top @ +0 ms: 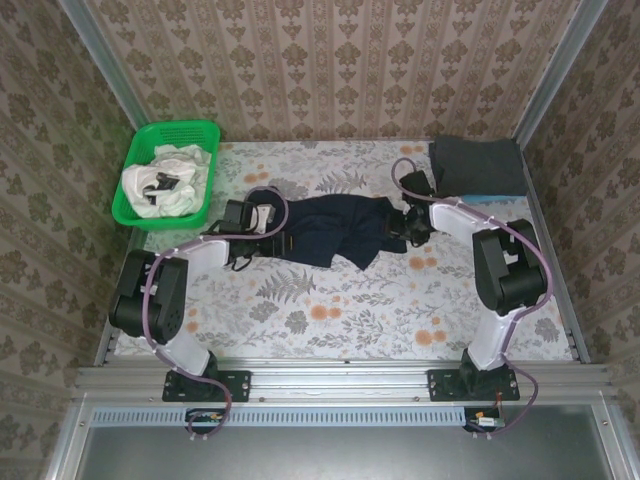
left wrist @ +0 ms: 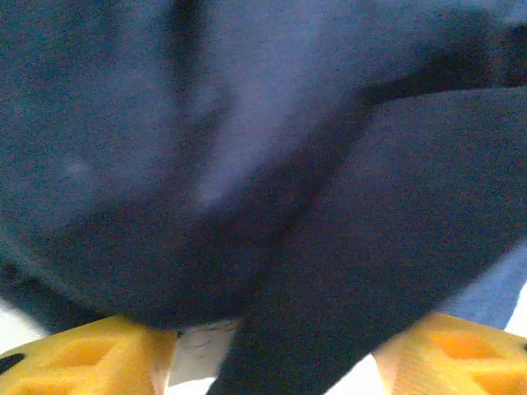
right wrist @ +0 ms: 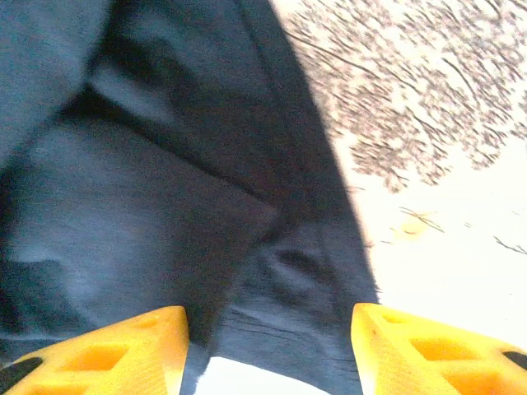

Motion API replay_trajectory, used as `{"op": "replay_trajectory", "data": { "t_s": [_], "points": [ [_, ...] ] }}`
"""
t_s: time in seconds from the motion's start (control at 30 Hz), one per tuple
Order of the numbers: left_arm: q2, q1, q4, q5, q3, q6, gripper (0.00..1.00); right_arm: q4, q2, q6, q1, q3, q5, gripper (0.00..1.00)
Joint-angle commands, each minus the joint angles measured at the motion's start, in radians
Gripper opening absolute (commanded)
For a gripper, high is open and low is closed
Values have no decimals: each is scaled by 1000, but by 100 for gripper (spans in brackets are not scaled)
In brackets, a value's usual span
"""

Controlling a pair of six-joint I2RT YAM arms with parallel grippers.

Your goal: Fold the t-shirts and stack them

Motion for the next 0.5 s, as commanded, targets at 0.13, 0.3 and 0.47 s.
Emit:
{"op": "replay_trajectory", "data": {
  "t_s": [0.13,0.3,0.47],
  "points": [
    [8,3,50,171,26,-23,21,102,-80,23,-24,-90,-81,51],
    [-128,36,-35,225,95,-59,0,120,-79,29,-20,-41,-102,50],
    [-329,83,-317,119,303,-70,0,77,-46,30,-23,38,-81,51]
  ]
}}
